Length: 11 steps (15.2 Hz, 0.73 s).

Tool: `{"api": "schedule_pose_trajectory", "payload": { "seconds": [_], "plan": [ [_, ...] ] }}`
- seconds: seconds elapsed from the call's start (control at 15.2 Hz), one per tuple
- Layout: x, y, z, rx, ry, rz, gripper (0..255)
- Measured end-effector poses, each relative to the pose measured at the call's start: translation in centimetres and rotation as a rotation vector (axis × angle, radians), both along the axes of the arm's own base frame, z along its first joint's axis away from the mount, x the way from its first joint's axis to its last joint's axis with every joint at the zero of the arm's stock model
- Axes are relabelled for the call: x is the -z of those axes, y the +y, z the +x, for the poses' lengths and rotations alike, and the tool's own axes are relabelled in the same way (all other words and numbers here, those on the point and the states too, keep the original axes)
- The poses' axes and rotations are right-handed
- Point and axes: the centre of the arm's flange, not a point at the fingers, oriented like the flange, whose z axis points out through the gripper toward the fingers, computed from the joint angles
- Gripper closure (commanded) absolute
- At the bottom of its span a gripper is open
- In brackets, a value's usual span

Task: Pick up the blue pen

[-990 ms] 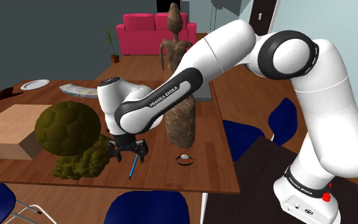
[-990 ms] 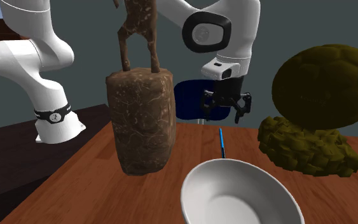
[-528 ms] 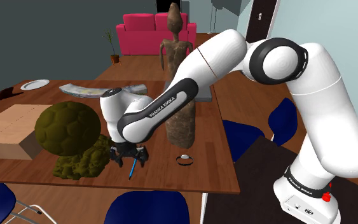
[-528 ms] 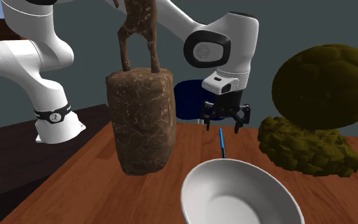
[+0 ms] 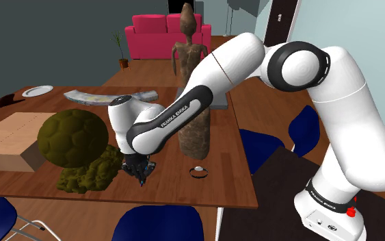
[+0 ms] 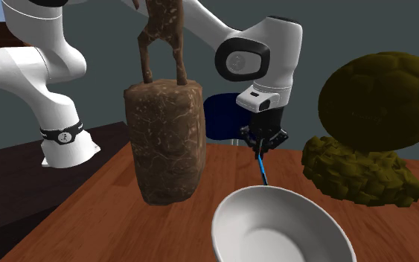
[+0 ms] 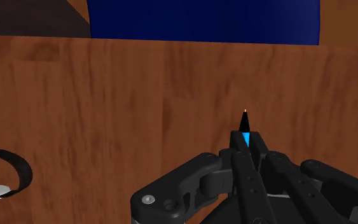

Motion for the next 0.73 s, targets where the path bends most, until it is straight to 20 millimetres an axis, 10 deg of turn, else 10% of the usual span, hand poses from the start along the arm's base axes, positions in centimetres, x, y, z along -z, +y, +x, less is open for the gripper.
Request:
{"api": "schedule_pose_trajectory", "payload": {
  "seconds": [0.73],
  "plan": [
    [-3.7,0.1,0.0,0.0,0.0,0.0,255]
  ]
}}
